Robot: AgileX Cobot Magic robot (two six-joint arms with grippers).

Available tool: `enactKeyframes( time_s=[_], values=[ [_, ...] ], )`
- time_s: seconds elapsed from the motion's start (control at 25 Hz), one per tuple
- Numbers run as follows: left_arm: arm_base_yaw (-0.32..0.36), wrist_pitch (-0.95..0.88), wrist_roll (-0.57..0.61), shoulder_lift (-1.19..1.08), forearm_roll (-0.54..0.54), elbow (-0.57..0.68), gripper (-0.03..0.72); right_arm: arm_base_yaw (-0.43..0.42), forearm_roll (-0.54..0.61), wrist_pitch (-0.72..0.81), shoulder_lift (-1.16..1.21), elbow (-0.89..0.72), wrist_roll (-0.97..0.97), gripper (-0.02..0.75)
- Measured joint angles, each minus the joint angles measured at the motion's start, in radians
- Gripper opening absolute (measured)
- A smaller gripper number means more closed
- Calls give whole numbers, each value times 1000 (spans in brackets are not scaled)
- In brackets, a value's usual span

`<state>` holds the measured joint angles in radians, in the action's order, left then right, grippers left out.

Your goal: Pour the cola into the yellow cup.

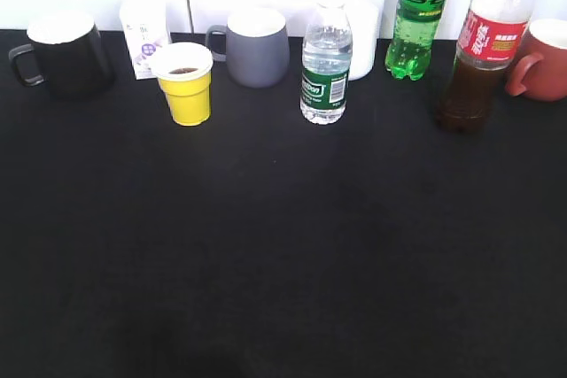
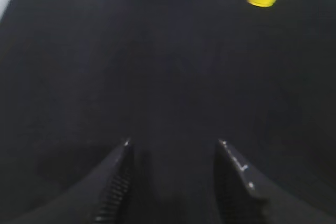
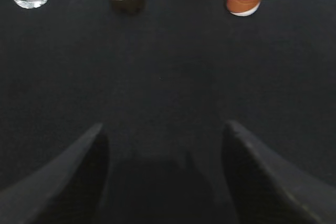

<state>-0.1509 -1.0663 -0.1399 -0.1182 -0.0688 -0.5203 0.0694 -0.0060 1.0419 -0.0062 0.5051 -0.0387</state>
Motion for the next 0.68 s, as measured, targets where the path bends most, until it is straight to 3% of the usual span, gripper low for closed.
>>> enactKeyframes(
  time_s=[0.16, 0.68],
  values=[
    [64, 0, 0, 56, 0, 1, 362, -1, 6, 0, -2, 0, 0, 513],
    [68, 0, 0, 125, 0, 3, 314, -3, 6, 0, -2, -1, 0, 513]
  ],
)
